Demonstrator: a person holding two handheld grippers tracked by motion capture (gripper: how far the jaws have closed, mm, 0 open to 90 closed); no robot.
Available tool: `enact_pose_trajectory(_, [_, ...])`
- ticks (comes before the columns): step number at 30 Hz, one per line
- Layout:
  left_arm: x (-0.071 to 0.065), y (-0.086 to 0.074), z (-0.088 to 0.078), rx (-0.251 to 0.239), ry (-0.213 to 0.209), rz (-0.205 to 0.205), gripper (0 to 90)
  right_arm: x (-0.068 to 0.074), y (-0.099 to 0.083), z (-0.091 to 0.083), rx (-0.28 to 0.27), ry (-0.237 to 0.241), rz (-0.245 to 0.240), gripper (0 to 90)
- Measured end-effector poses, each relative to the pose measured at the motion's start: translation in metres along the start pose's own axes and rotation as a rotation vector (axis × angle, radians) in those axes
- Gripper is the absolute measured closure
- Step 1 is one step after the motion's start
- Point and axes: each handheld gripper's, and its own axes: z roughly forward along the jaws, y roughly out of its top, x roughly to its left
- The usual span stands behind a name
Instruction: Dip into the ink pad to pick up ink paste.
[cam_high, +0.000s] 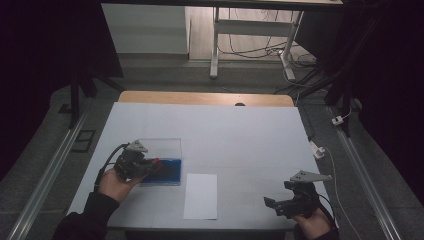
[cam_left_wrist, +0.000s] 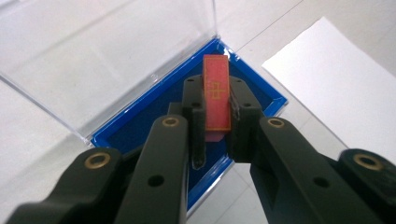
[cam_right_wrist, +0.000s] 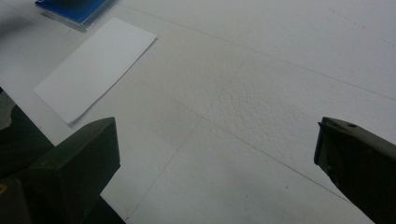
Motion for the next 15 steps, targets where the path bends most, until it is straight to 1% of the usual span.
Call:
enact_pose_trajectory(3, [-0.003,0.000,-0.003,-0.020,-0.004,0.005,79.6,0.000,0.000,0.000,-0.006,0.002,0.001,0.5])
enact_pose_trajectory(7, [-0.007,0.001,-0.007,-0.048,-0.024,0.011,79.6,0.000,0.000,0.000,-0.007,0.003,0.003,0.5])
enact_pose_trajectory(10, [-0.011,0.001,-0.009,-0.057,-0.031,0.026,79.5,0.000,0.000,0.000,-0.007,0.004,0.004,0.5])
enact_pose_trajectory(15, [-0.018,0.003,-0.010,-0.065,-0.030,0.050,79.5,0.000,0.000,0.000,-0.005,0.002,0.001,0.5])
